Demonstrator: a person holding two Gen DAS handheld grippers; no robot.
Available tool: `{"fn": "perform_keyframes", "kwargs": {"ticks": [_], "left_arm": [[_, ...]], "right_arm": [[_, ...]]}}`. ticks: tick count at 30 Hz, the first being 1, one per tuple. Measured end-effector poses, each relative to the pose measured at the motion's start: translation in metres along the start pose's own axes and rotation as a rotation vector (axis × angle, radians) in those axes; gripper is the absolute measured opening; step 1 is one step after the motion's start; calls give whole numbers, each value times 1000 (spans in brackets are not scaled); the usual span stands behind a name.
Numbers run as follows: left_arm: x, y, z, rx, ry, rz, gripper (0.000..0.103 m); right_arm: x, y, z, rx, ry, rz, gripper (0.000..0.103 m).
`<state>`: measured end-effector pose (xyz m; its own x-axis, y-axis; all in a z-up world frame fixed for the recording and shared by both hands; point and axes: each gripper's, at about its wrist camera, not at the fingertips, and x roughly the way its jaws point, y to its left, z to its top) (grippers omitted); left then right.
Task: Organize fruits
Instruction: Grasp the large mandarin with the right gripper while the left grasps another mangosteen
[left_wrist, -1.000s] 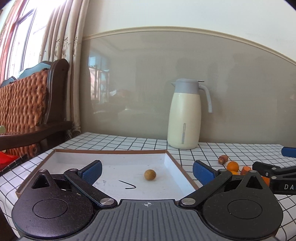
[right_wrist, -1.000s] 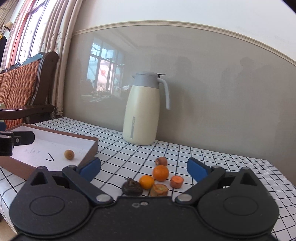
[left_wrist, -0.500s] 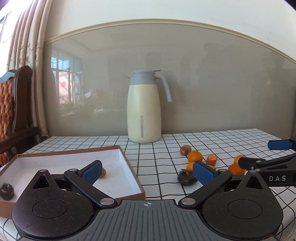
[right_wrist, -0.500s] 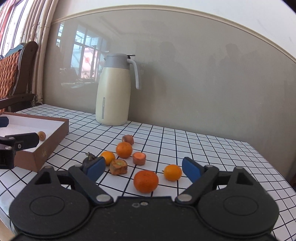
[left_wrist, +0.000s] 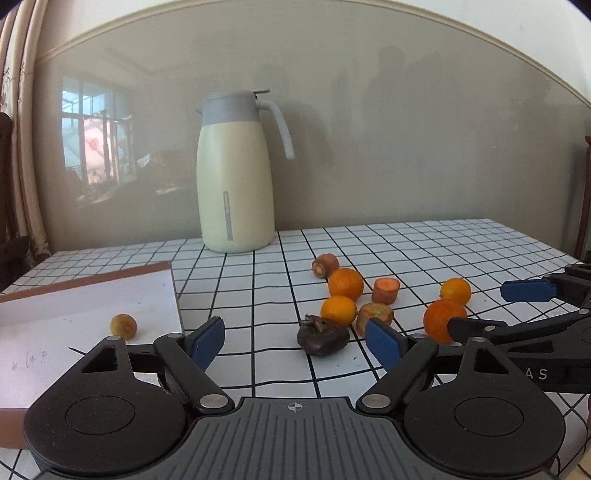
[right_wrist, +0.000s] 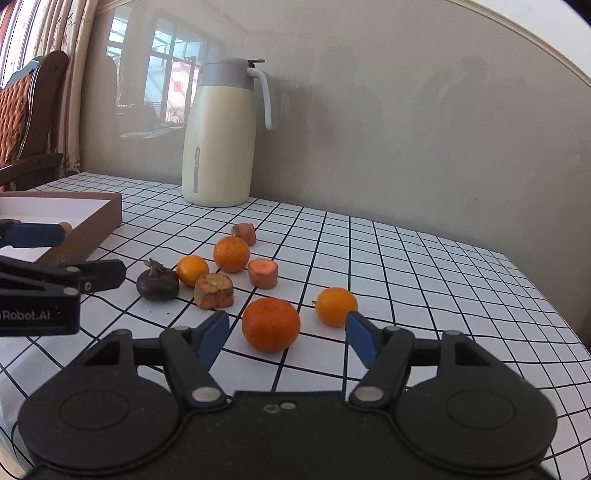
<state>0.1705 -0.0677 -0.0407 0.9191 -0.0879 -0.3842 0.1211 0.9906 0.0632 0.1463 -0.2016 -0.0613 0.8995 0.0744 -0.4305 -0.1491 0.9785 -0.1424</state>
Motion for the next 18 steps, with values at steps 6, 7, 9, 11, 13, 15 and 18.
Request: {"fn": "perform_keyframes", "kwargs": {"ticks": [6, 7, 9, 11, 13, 15, 18], "left_arm": [[21, -11, -1, 7, 55, -15, 71], [25, -12, -1, 4, 64, -18, 70], [32, -14, 0, 5, 81, -21, 67], [39, -14, 1, -1, 100, -20, 66], [43, -11, 2, -11, 115, -21, 63], [48, -11, 3, -13, 125, -19, 61], [59, -11, 4, -16, 157, -24, 57]], "right_arm": [[13, -3, 0, 1, 45, 26, 48], [14, -3, 0, 2, 50, 29, 47], [17, -3, 1, 7, 57, 38, 46], [20, -3, 1, 6, 63, 46, 45], [22, -2, 2, 3, 69, 51, 43], [26, -2, 3, 3, 75, 58, 42], [31, -2, 3, -5, 86, 54, 40]]}}
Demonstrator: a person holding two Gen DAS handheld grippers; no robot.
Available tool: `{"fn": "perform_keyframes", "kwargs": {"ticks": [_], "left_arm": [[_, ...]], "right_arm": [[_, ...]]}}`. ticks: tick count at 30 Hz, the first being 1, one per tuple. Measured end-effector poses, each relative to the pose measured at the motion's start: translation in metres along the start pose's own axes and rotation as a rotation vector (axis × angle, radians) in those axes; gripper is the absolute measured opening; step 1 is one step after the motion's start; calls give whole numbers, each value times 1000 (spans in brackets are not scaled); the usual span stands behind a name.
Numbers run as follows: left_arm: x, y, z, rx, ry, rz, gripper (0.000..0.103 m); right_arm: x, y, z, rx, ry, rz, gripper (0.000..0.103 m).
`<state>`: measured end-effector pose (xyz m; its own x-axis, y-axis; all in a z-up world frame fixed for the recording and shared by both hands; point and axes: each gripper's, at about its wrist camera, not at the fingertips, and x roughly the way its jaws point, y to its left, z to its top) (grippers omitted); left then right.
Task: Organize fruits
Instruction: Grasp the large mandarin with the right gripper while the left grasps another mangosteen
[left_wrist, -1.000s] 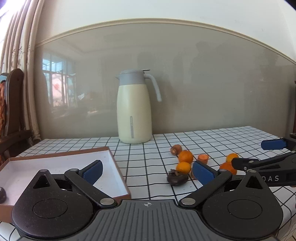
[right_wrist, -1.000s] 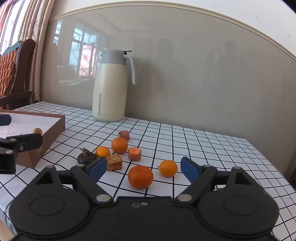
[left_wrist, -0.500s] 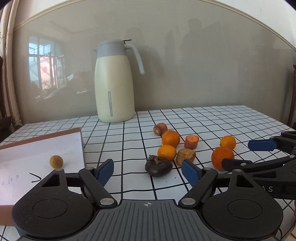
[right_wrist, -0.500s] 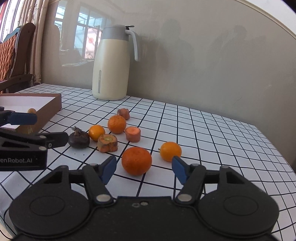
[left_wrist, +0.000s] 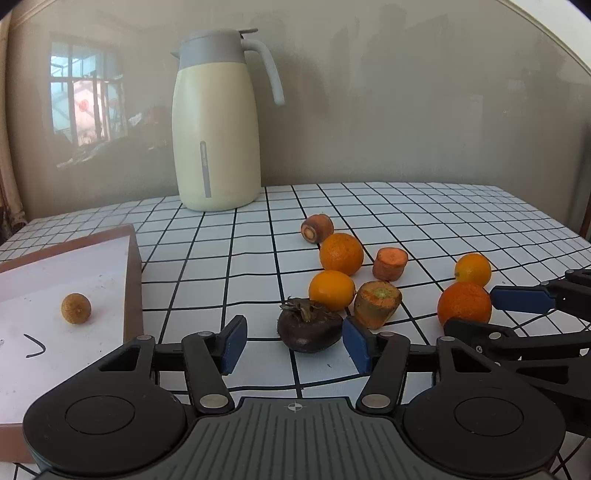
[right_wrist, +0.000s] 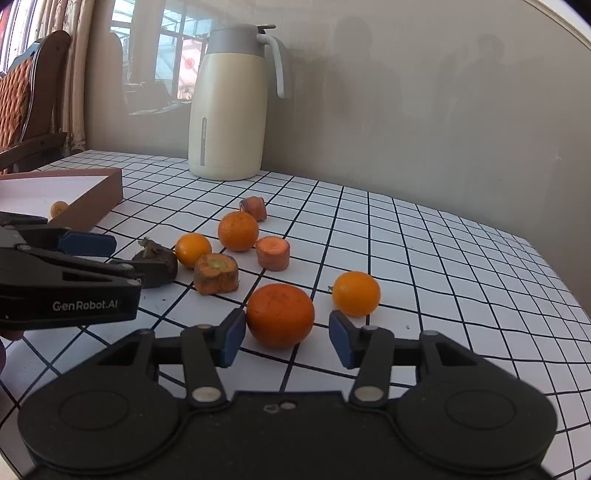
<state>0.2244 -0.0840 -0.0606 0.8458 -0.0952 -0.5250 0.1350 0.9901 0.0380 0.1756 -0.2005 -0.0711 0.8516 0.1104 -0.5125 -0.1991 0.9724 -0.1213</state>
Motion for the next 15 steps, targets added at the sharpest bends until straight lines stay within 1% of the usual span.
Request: {"fn": "perform_keyframes", "kwargs": {"ticks": [3, 5, 9, 11, 12, 13, 14, 15], "left_arm": [[5, -2, 2, 2, 15, -7, 57], [9, -4, 3, 8, 29, -7, 57], [16, -6, 6, 15, 61, -17, 56], [18, -6, 7, 13, 62, -23, 56], [18, -6, 7, 13, 63, -25, 55], [19, -7, 7, 14, 61, -30, 49], [19, -8, 7, 18, 58, -36, 45], [19, -10, 7, 25, 55, -31, 45]], "right_arm": [[2, -1, 1, 7, 0, 9, 38], [5, -2, 3, 8, 6, 9, 33], [10, -5, 7, 27, 18, 12, 33], [11, -6, 7, 33, 19, 14, 33], [11, -5, 7, 33, 19, 13, 33], [11, -5, 7, 32, 19, 13, 33], [11, -5, 7, 33, 18, 12, 33], [11, -6, 7, 38, 18, 13, 32]]}}
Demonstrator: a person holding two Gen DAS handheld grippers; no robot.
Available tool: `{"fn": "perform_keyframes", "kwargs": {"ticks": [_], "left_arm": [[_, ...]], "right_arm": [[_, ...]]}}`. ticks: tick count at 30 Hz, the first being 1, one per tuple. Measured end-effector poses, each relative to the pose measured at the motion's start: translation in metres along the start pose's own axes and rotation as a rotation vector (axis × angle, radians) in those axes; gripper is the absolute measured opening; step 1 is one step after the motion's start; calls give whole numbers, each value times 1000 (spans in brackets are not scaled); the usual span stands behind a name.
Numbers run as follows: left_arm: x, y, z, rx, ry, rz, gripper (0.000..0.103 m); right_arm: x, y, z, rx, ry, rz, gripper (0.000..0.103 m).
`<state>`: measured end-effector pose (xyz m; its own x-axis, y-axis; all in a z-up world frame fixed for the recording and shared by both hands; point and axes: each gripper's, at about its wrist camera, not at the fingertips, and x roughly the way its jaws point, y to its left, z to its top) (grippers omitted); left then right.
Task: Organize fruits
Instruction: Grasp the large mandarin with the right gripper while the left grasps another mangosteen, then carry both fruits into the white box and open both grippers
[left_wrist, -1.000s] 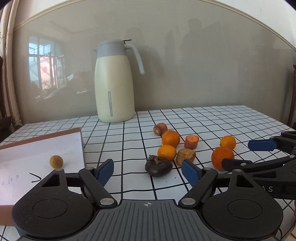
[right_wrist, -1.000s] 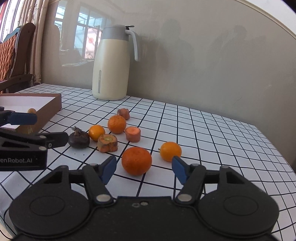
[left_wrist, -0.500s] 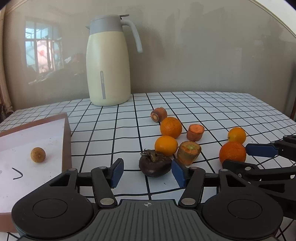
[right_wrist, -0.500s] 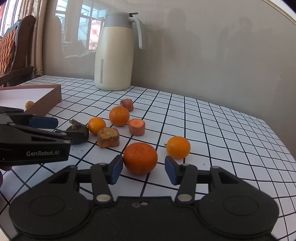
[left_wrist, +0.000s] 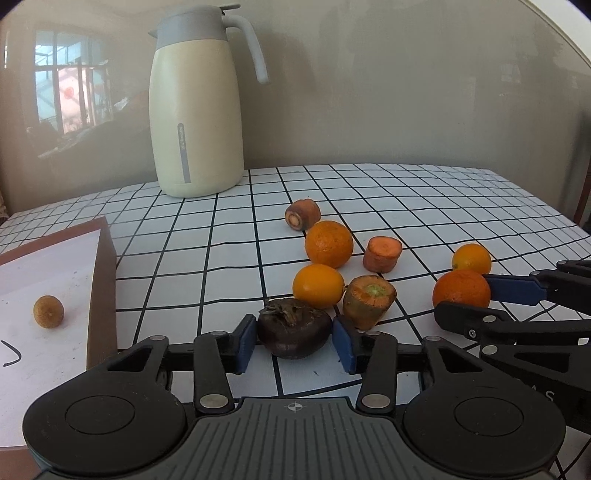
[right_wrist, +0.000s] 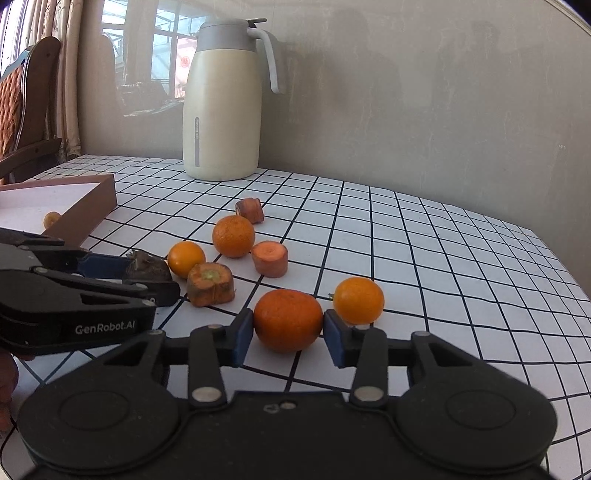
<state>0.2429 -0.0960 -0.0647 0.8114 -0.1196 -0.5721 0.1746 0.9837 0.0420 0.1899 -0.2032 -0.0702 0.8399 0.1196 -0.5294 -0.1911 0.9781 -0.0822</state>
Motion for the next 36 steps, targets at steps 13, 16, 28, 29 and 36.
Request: {"fn": "perform_keyframes", "kwargs": {"ticks": [13, 16, 28, 29, 36], "left_arm": [[-39, 2, -2, 4, -102, 5, 44], [-57, 4, -6, 13, -129, 8, 44], [-130, 49, -31, -29, -195, 89, 44], [-136, 55, -33, -37, -206, 100, 44], [-163, 84, -37, -46, -260, 170, 44]], "right_arm": [[-21, 0, 1, 30, -49, -12, 31], [-30, 0, 1, 35, -65, -15, 31], [-78, 28, 11, 11, -164, 35, 31], [-81, 34, 12, -3, -171, 43, 31], [-92, 58, 23, -37, -230, 86, 31]]}}
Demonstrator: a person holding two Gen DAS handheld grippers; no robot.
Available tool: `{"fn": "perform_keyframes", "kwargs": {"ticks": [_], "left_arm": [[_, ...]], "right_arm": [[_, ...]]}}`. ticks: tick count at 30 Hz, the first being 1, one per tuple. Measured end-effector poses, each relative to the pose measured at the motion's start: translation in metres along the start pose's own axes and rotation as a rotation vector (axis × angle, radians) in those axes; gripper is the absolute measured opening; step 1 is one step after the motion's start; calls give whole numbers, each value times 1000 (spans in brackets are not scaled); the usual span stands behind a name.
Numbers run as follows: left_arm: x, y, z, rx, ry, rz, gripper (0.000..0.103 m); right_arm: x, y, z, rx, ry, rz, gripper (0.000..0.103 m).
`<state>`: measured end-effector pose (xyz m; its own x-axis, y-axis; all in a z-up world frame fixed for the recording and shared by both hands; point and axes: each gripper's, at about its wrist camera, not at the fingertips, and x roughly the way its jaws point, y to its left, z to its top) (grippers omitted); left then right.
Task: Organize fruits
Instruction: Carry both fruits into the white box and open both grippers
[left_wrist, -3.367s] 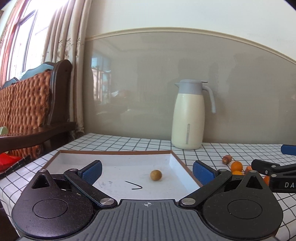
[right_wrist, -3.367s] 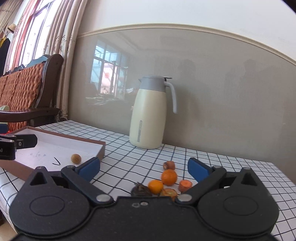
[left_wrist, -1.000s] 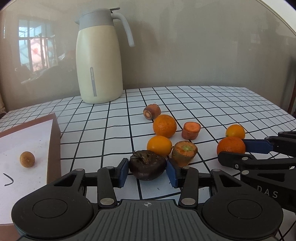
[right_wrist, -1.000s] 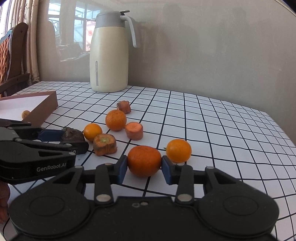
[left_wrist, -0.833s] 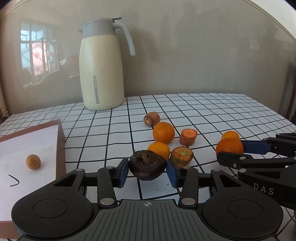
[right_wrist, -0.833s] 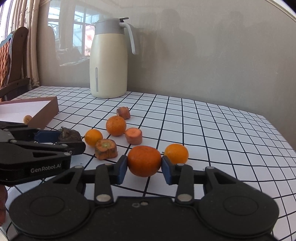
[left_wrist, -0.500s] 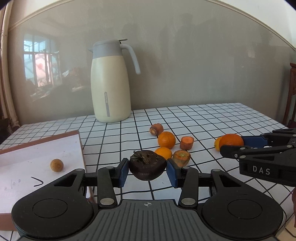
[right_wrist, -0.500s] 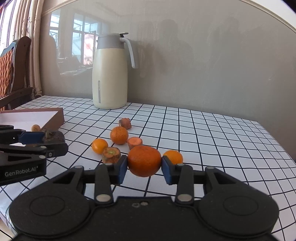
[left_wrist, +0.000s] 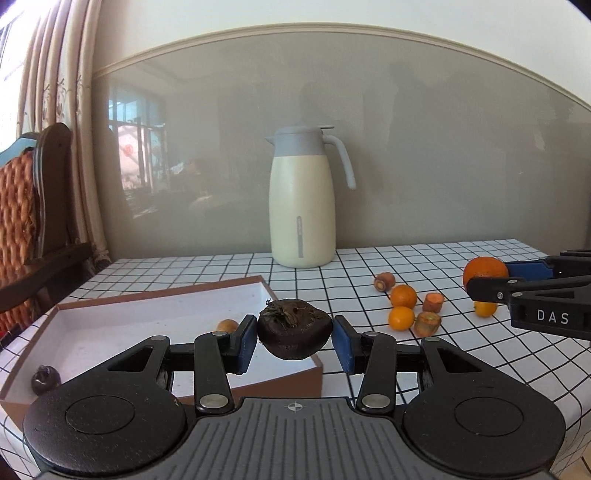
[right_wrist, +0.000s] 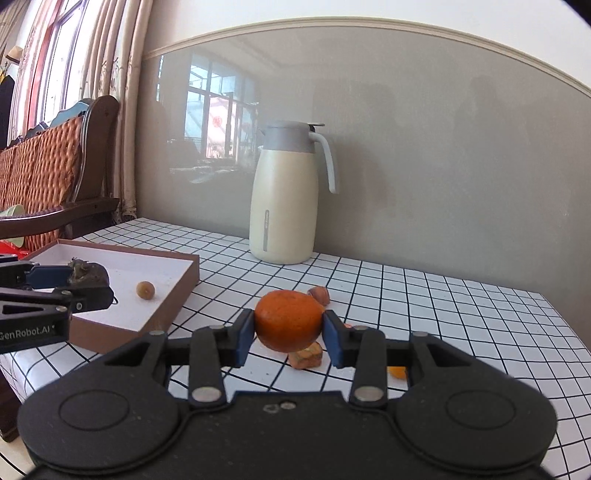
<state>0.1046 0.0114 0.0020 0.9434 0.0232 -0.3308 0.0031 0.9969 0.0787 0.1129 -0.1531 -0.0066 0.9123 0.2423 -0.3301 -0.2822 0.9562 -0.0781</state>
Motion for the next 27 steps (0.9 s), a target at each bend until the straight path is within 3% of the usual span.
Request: {"fn": "perform_keyframes", "kwargs": {"ticks": [27], "left_arm": [[-31, 111, -9, -102, -42, 208, 44]], "right_arm": [[18, 103, 32, -81, -125, 169, 31]]}}
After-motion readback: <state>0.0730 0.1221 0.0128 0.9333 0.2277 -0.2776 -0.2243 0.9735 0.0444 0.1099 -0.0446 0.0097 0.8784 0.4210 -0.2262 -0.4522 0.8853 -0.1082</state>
